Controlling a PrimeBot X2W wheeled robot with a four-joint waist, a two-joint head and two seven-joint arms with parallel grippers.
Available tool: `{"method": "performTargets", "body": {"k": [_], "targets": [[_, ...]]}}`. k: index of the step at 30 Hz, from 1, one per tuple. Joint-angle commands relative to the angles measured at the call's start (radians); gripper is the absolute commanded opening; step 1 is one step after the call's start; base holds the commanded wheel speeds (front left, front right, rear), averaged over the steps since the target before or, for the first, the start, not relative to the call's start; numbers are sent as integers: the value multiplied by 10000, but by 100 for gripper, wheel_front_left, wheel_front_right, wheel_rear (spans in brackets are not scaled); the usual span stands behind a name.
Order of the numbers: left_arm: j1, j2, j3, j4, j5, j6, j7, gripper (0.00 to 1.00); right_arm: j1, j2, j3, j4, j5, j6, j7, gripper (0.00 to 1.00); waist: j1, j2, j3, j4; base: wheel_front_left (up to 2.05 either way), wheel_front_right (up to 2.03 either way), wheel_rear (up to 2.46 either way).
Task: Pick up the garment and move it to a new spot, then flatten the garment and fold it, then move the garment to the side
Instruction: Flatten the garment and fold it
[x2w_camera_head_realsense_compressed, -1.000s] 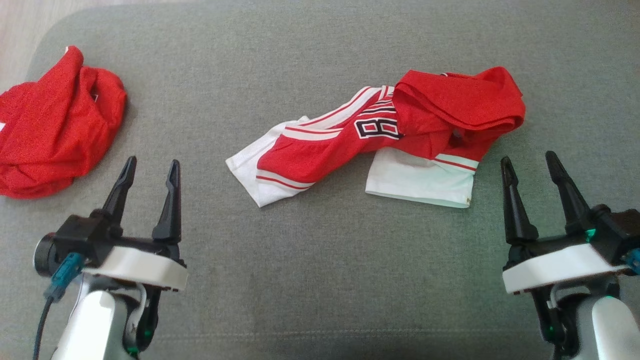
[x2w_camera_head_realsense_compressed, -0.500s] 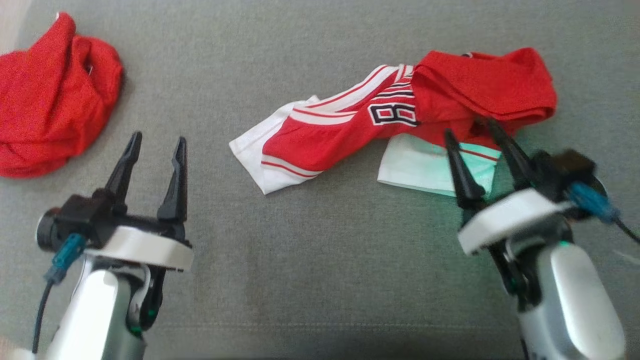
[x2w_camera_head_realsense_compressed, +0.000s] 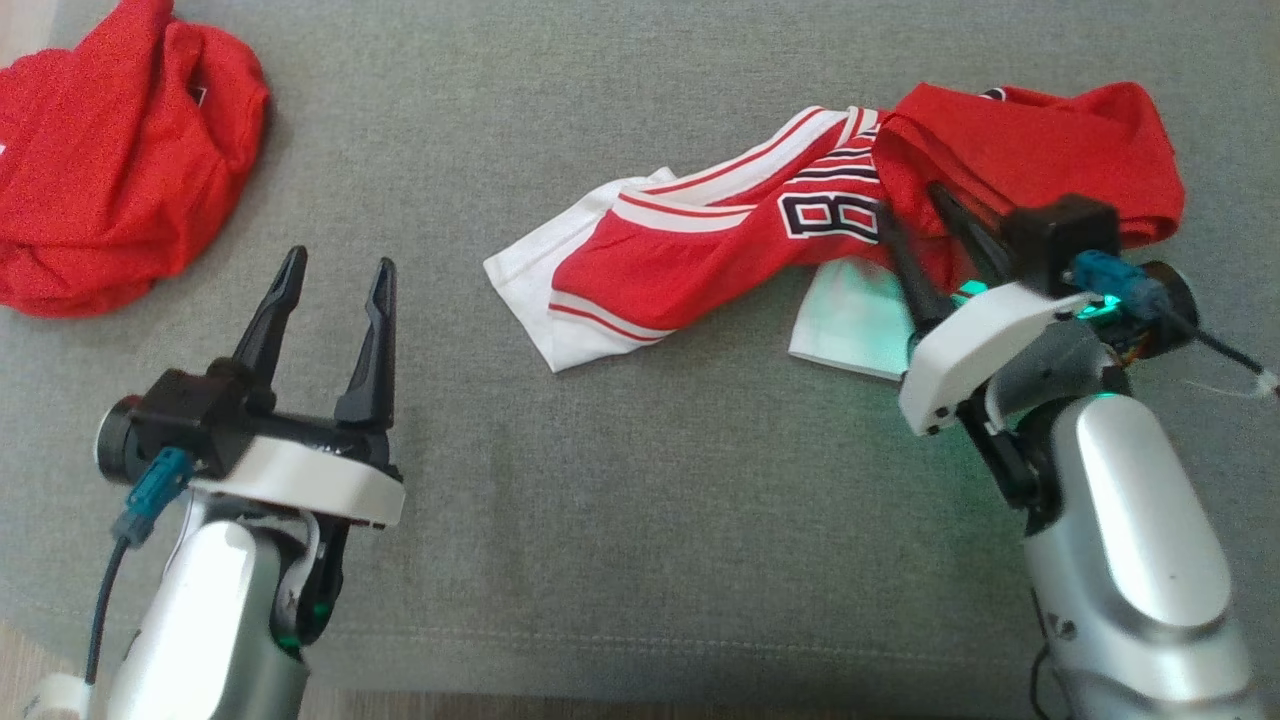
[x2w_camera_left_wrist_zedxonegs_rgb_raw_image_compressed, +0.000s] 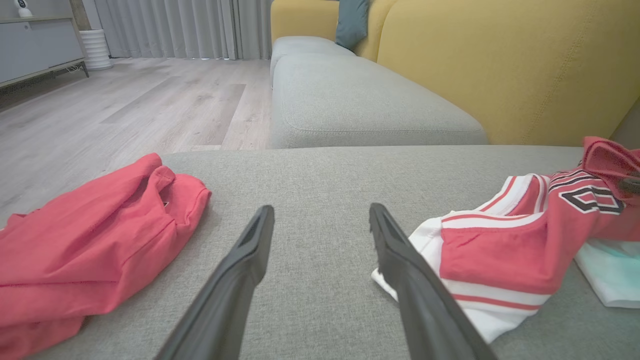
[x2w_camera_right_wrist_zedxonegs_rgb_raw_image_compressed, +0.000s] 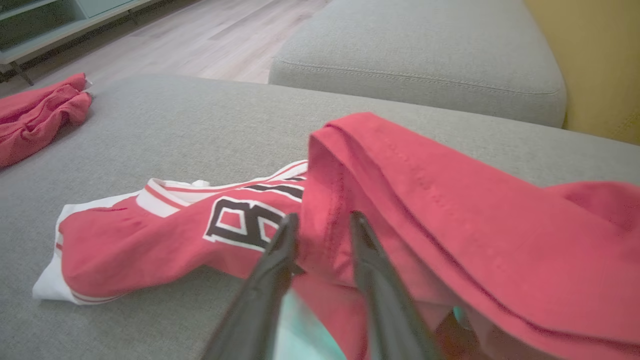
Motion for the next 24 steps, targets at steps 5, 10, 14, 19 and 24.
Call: {"method": "performTargets", "body": {"k": [5,10,14,19,24], "targets": [[-420,160,444,-222,84,-15,-111,100,101,22,-286,-689,65,-7,-213,0,-1,0,-56,-122,0,0,0],[-328,151,471,-178,120,-6,-118,100,729,22,-1379,-1468,413,-7,-541,0,-1,0,-265,-265,0,0,0],[-207,151,512,-191,130,20,-121,100,1706,22,-2917,-2112,917,-7,-494,0,-1,0,-460,-384,0,0,0],[-61,163,583,-241,126,62,-122,100,2624,22,-4113,-2238,1477,-7,-472,0,-1,0,-595,-524,0,0,0],[24,197,614,-305,127,71,-123,100,3421,22,-4565,-1924,1775,-7,-557,100,-1,0,-631,-619,0,0,0]]}}
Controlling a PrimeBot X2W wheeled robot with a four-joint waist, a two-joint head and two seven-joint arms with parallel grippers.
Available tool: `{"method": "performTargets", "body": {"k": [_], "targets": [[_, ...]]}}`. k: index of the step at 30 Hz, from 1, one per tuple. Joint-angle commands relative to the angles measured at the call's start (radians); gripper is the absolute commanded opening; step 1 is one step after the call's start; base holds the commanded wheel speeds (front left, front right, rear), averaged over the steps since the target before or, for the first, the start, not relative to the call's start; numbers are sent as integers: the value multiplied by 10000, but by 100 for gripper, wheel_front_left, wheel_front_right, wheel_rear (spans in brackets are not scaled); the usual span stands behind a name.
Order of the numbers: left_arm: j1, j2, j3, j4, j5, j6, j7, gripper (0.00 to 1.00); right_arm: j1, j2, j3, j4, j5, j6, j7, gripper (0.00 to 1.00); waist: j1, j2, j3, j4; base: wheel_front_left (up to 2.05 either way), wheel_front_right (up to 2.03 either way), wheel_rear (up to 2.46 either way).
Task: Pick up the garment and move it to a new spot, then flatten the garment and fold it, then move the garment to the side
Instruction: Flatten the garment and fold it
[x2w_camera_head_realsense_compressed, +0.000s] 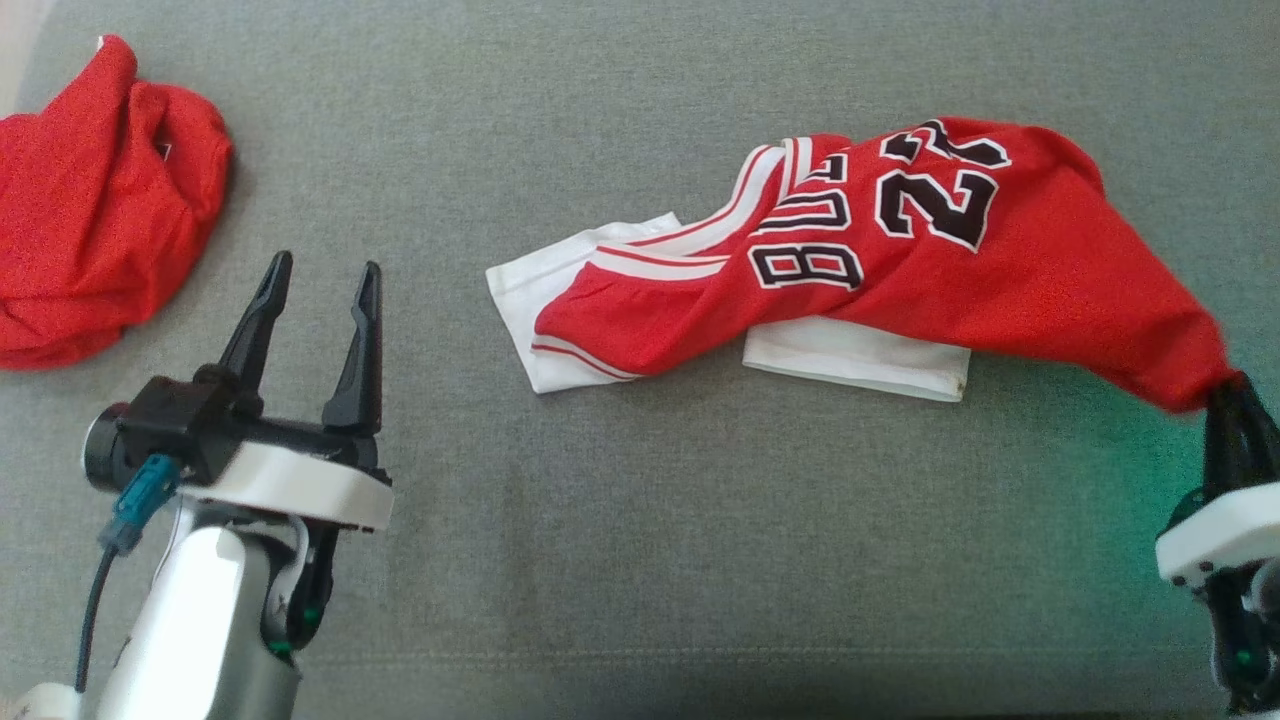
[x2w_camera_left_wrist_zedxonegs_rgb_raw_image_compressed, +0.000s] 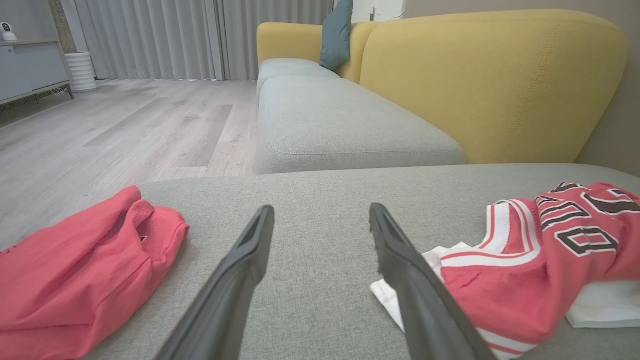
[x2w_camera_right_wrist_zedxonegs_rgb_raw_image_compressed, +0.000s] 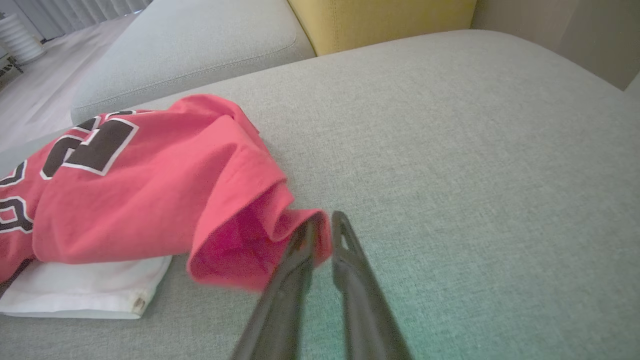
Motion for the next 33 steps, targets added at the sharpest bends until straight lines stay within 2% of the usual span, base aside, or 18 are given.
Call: {"method": "performTargets", "body": {"k": [1,6,12,21,33], "targets": [[-80,226,389,-324,53,56,-75,100,-48,-64,229,-339,113,-7,-193,100,0,0,-1,-19,0,0,0],[32,288,427,-329,42,98,-75,100,289,-64,516,-630,300,-7,-1048,100,0,0,-98,-89,0,0,0],[340,321,521,-407,20,258,-75,100,761,-64,1548,-1853,32,-7,-2260,100,0,0,-457,-83,0,0,0],[798,369,423,-584,32,401,17,100,901,-64,2959,-2464,-306,-7,-2250,100,0,0,-963,28,0,0,0],[978,458,318,-795,-6,506,171,100,974,-64,3088,-2391,-254,-7,-2195,100,0,0,-1041,140,0,0,0]]}}
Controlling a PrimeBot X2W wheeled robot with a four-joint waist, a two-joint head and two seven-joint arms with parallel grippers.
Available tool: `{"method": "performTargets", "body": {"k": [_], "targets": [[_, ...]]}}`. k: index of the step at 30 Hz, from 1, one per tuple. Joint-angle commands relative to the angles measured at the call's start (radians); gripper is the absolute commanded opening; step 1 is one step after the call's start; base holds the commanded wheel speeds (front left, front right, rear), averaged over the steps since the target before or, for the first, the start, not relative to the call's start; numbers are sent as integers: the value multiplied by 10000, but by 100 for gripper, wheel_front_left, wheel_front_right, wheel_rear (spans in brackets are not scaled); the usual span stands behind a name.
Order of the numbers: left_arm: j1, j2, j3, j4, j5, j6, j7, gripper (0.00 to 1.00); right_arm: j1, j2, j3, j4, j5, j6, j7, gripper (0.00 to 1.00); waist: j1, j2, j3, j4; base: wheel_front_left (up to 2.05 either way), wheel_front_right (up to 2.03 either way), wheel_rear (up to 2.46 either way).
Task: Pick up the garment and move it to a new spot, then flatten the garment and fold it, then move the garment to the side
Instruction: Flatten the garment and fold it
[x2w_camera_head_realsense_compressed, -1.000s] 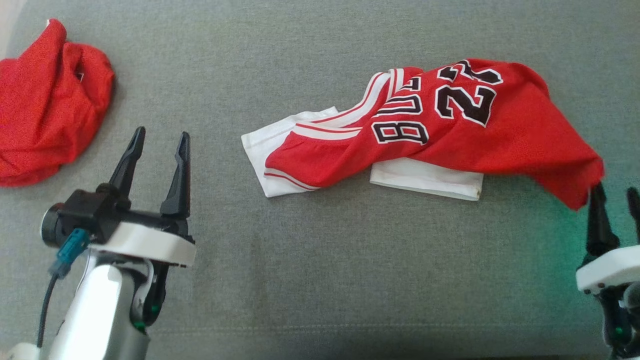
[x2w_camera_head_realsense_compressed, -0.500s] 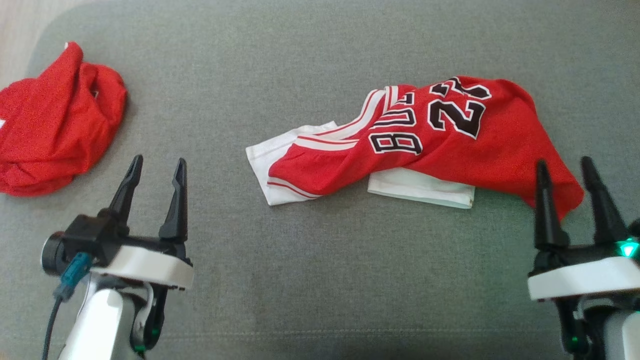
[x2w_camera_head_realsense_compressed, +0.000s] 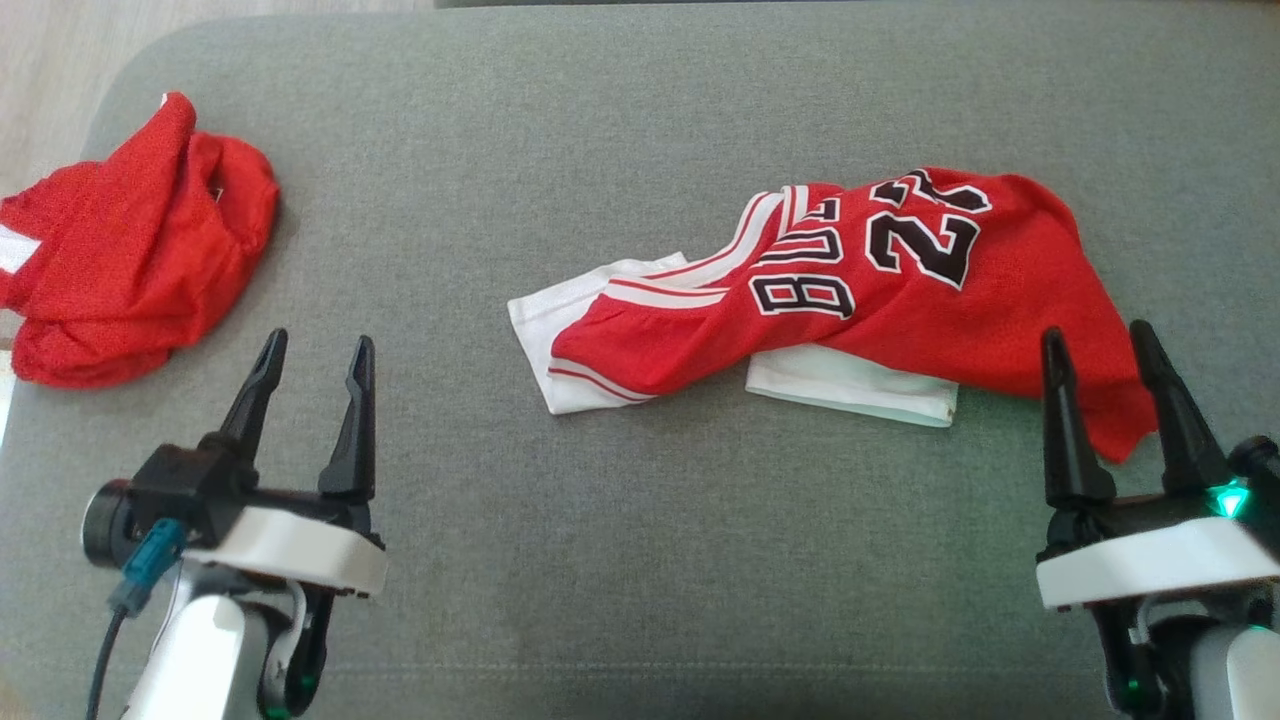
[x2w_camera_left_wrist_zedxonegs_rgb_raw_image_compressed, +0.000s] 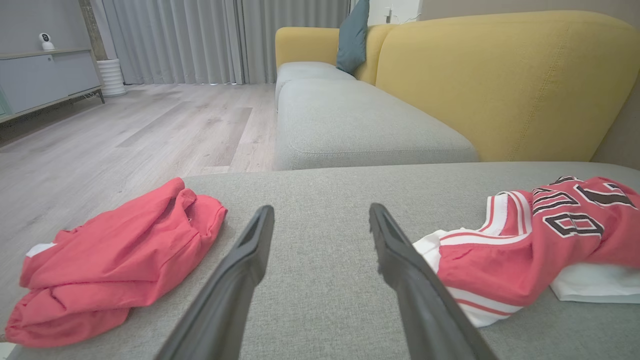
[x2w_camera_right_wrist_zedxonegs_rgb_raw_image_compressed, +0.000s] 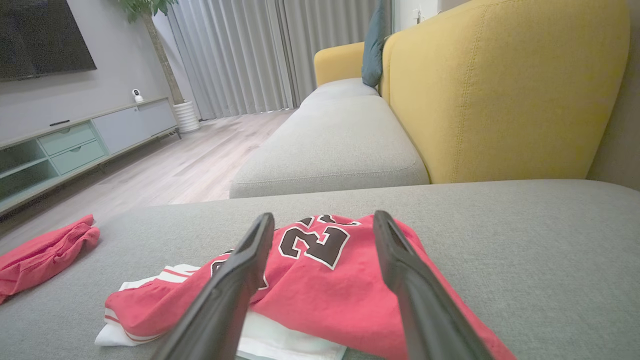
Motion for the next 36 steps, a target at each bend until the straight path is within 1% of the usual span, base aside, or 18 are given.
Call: {"method": "performTargets", "body": {"k": [1,5,6,10,12,15,19,24,25,26,31,34,36], "targets": [[-220,270,304,-417,-5,79,24,100,-42,-83,230,-341,28,-7,6,100,0,0,28,6,0,0,0],[-291,290,153,-503,25,9,141,100,-75,-83,216,-330,48,-7,22,100,0,0,103,5,0,0,0],[-370,276,50,-523,7,-77,242,100,-102,-83,216,-326,47,-7,30,100,0,0,154,-5,0,0,0],[-1024,108,-654,-441,-156,-731,943,100,-255,-83,342,-275,29,-7,76,100,0,0,428,-85,0,0,0],[-1452,-3,-1032,-132,-316,-1013,1521,100,-354,-83,403,-235,29,-7,91,100,0,0,604,-161,0,0,0],[-2093,-142,-1478,612,-677,-1290,2359,100,-496,-83,493,-154,82,-7,94,100,0,0,851,-329,0,0,0],[-2878,-153,-1941,1556,-1178,-1488,2957,100,-663,-83,594,-28,157,-7,28,100,0,0,1107,-594,0,0,0],[-3490,37,-2579,2378,-1837,-1563,3556,100,-709,-83,569,117,243,-7,-55,100,0,0,1275,-772,0,0,0],[-3593,109,-2782,2405,-1979,-1567,3558,80,-719,-83,576,140,248,-7,-78,100,0,0,1291,-794,0,0,0],[-3673,180,-2967,2396,-2184,-1569,3535,0,-727,-83,579,160,250,-7,-101,100,0,0,1303,-813,0,0,0],[-3911,604,-3327,1826,-2758,-1573,2631,0,-702,-83,491,255,345,-7,-208,100,0,0,1217,-816,0,0,0],[-3781,863,-3375,967,-2771,-1574,2094,0,-621,-83,395,321,412,-7,-255,100,0,0,1052,-716,0,0,0],[-3587,1040,-3362,214,-2677,-1532,1924,0,-566,-83,330,368,470,-7,-283,100,0,0,924,-625,0,0,0]]}}
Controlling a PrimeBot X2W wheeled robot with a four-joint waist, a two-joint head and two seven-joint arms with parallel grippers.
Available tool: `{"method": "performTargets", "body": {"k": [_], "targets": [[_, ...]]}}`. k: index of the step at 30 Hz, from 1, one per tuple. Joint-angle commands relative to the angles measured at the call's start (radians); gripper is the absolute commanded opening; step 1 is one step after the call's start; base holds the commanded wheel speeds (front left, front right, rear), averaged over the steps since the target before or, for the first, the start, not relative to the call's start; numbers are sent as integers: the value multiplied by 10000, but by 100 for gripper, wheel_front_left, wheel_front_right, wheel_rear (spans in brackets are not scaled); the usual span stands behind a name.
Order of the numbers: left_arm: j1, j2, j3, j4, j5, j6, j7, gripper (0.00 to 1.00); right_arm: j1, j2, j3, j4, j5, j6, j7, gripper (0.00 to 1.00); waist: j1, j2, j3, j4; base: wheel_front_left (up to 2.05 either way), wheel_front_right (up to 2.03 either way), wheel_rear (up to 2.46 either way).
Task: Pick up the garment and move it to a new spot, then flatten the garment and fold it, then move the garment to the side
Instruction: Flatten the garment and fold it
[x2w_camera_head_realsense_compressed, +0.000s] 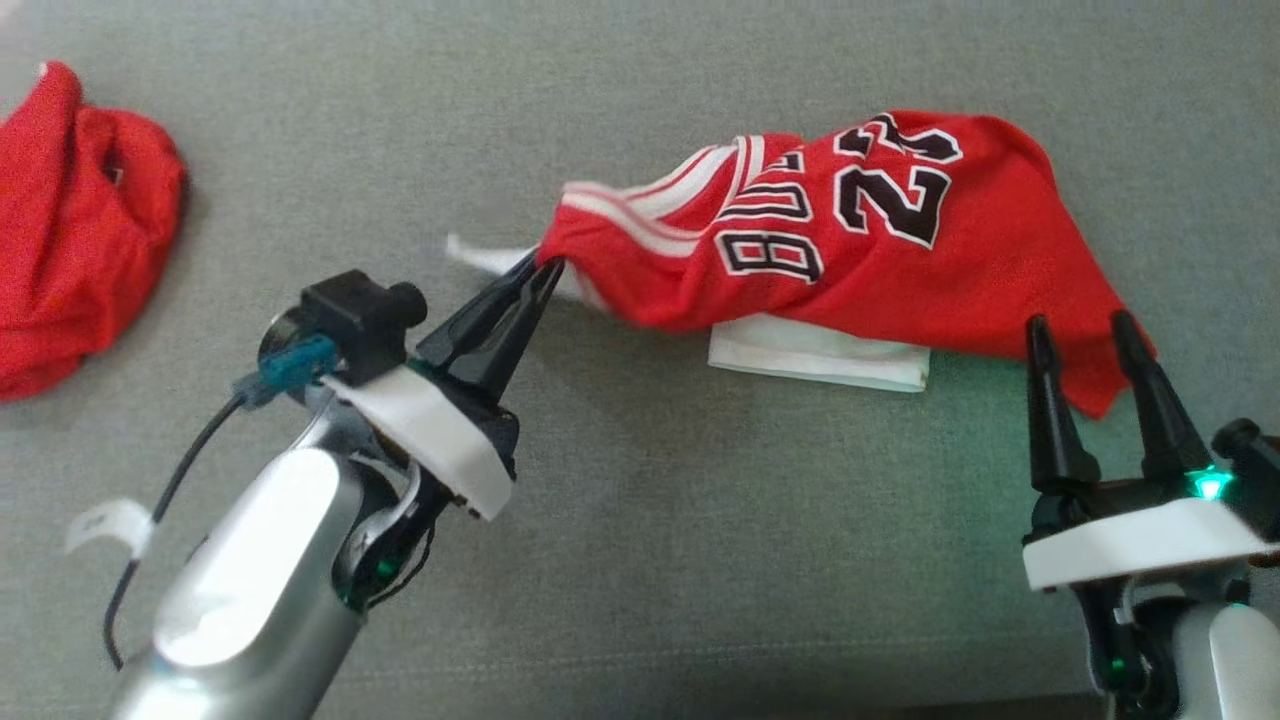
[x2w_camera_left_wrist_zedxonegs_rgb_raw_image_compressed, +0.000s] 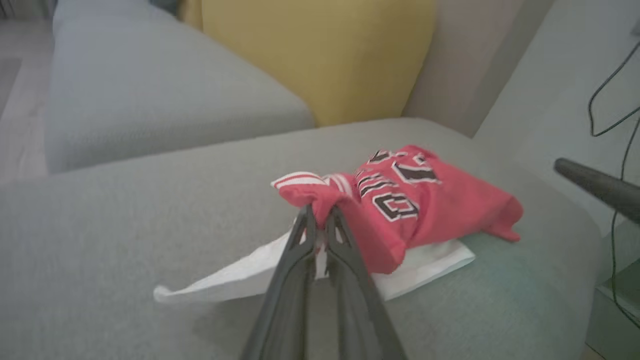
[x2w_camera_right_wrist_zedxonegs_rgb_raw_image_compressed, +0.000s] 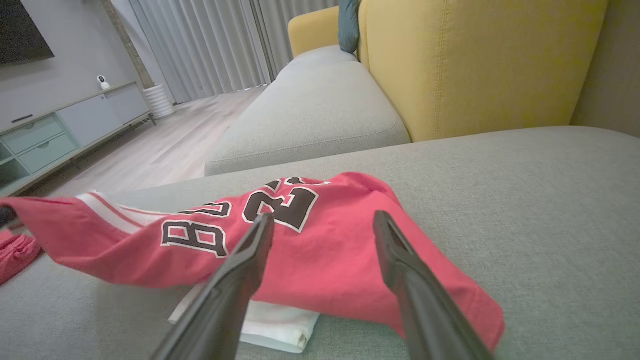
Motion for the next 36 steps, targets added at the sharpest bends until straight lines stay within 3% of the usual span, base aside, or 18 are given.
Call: {"method": "performTargets", "body": {"k": [1,9,15,22,36], "targets": [[-48,376,405,-725,92,33,-121,0,-85,-76,135,-286,71,-7,-124,100,0,0,-136,125,0,0,0],[1042,854,600,-3926,36,769,233,0,38,-76,-76,-103,294,-7,-146,100,0,0,-539,480,0,0,0],[1643,937,916,-4659,-332,1351,574,0,32,-76,-78,-111,356,-7,-122,100,0,0,-525,518,0,0,0],[1741,684,1552,-2939,-1101,1557,251,0,-115,-76,-28,-190,348,-7,-92,100,0,0,-173,211,0,0,0],[-985,-78,2259,2434,-1791,533,-1150,0,-290,-76,-490,-359,264,-7,-103,100,0,0,538,-599,0,0,0]]}}
